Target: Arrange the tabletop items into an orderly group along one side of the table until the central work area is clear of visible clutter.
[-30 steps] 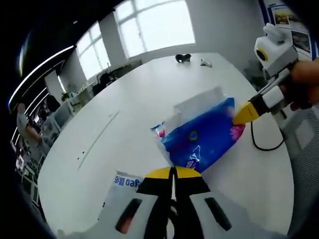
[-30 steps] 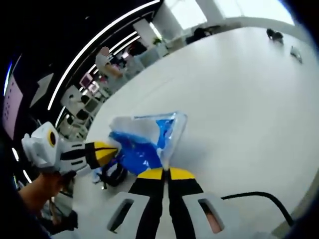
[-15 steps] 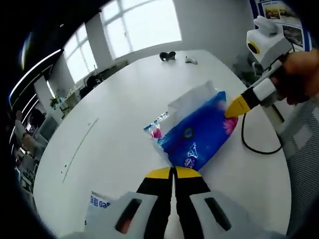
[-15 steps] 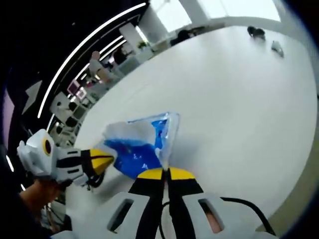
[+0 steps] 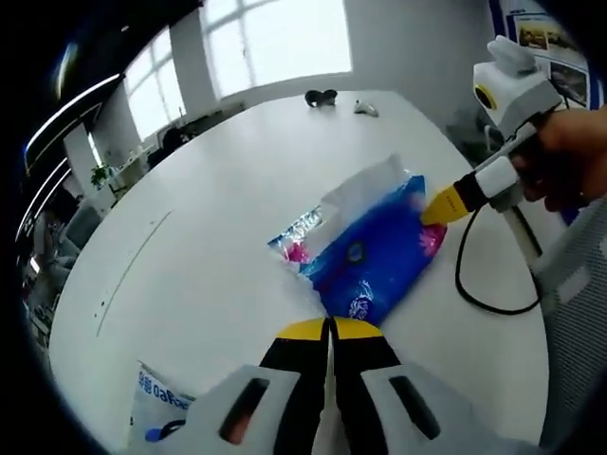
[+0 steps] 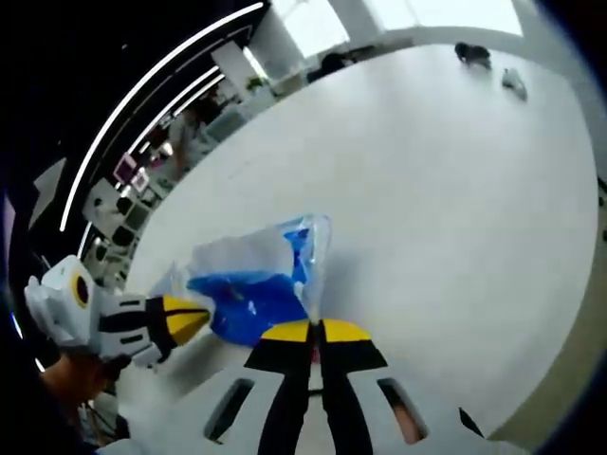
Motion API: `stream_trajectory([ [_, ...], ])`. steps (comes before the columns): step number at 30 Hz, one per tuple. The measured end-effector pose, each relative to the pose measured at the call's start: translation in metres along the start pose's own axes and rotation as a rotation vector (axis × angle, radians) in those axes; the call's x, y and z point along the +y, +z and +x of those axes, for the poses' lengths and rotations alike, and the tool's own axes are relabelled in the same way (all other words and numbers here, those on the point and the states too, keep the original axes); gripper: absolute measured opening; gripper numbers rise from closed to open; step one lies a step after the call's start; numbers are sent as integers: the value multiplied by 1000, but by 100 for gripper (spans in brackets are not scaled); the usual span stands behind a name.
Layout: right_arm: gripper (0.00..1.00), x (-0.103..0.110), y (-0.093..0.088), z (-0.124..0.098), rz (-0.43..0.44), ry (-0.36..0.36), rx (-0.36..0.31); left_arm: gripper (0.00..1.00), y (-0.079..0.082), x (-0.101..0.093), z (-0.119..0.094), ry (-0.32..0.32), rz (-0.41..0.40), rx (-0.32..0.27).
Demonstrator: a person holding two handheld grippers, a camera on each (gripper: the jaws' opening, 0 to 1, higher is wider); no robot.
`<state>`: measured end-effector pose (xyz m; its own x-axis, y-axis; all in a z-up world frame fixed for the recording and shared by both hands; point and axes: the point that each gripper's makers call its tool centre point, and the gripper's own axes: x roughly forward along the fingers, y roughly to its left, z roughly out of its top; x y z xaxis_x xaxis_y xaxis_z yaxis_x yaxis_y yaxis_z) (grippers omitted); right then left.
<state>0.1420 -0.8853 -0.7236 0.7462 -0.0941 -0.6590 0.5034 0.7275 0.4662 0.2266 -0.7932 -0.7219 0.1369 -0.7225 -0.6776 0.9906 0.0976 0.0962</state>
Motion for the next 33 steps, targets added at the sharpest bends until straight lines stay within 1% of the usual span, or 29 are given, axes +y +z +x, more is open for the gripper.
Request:
stream_trajectory([
  [2,0,-4,0,-1,17,-12,-5,0,0,-1,2,1,-7,1],
  [3,0,-5,-1,-1,13,-22,0,0,2,-2,3,-5,-23,-7],
  [5,0,-7,-2,0,9,-25,0,0,3,-4,5,-4,-18,-7],
  [7,0,-9,0,-1,17,-20,-15,0,1,-6,6,-5,-11,0],
  [9,0,-10,3,-1,27,-25,-34,1,2,-6,6,-5,-8,-6],
  [12,0,-11,1,-1,27,-30,-24,1,2,-9,6,-10,-10,-7],
  [16,2,-14,1,-1,29,-35,-28,1,2,-10,7,-15,-15,-7],
  [18,3,-16,-2,-2,13,-44,-14,1,2,-11,8,-12,-9,-7],
  [22,5,-18,-2,-3,9,-51,-19,2,4,-13,8,-18,-19,-9],
  [28,12,-19,-1,-5,5,-58,-21,4,4,-14,4,-22,-48,-18],
  [31,18,-18,5,-9,-16,-70,-49,6,4,-12,-1,-9,-48,-23],
  [33,23,-18,10,-11,-45,-81,-65,9,7,-10,-6,3,-58,-43],
])
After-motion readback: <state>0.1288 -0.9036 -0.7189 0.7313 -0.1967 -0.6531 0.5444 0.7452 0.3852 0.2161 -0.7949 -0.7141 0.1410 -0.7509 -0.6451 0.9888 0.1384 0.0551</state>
